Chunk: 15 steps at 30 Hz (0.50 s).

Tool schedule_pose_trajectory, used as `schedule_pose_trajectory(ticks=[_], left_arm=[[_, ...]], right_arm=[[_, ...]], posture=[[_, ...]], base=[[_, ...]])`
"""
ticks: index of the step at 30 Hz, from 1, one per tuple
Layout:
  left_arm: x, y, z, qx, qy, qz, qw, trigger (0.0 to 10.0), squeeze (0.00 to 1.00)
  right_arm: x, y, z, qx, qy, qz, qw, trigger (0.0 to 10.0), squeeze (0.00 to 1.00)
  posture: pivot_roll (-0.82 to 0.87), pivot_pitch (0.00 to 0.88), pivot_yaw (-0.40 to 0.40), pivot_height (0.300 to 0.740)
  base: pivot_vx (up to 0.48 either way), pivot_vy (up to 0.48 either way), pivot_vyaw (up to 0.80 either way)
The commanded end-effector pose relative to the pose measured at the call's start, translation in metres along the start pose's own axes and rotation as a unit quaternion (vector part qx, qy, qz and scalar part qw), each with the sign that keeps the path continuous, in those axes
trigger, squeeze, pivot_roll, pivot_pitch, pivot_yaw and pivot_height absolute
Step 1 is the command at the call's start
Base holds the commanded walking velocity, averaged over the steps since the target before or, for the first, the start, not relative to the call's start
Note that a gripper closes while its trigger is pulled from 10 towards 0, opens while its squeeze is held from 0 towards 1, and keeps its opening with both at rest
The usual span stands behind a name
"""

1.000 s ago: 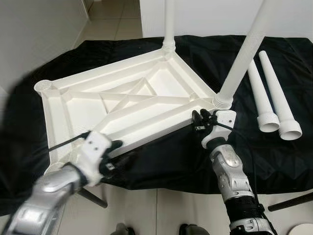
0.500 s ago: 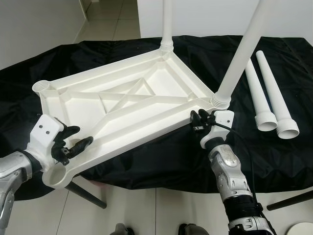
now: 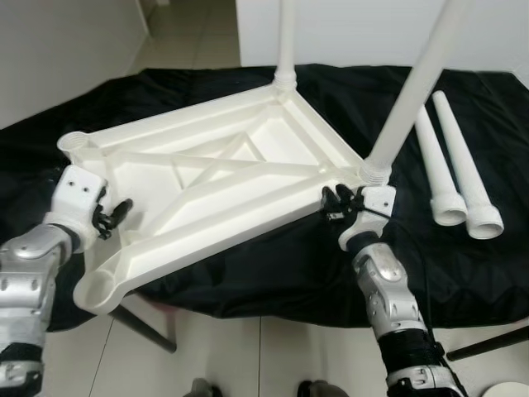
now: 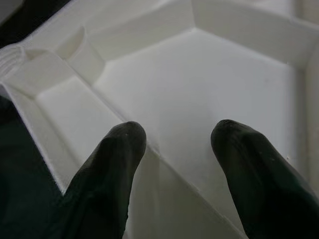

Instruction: Building children table

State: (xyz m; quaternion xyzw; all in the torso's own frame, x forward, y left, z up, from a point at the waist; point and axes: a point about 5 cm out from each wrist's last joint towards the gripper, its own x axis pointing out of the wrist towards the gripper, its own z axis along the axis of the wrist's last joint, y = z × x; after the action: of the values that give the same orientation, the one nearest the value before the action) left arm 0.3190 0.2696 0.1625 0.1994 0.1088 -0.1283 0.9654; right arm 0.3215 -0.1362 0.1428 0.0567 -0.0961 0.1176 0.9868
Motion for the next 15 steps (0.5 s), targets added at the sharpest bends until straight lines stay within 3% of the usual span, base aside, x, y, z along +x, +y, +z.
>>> schedule_pose_trajectory(ticks=[1,5,9,15], left_arm=[[0.000,0.010,-0.007,0.012,0.019,0.096,0.995,10.0,0.00],[0.005,0.012,-0.008,0.033,0.029,0.098,0.994,10.0,0.00],[0.013,0.001,-0.020,0.080,0.059,0.073,0.992,10.0,0.00],[0.014,-0.013,-0.036,0.091,0.076,0.031,0.992,10.0,0.00]], right_arm=[[-0.001,0.002,-0.004,0.002,0.006,0.003,1.000,10.0,0.00],[-0.002,0.000,-0.004,0.008,0.004,-0.012,1.000,10.0,0.00],[-0.005,-0.006,-0.006,0.018,-0.005,-0.076,0.997,10.0,0.00],[-0.008,-0.015,-0.005,0.023,-0.020,-0.141,0.990,10.0,0.00]], posture=[[-0.07,0.097,0.046,0.740],[-0.07,0.092,0.050,0.740],[-0.07,0.084,0.064,0.740],[-0.07,0.081,0.070,0.740]], base=[[0.000,0.000,0.00],[0.000,0.000,0.00],[0.000,0.000,0.00],[0.000,0.000,0.00]])
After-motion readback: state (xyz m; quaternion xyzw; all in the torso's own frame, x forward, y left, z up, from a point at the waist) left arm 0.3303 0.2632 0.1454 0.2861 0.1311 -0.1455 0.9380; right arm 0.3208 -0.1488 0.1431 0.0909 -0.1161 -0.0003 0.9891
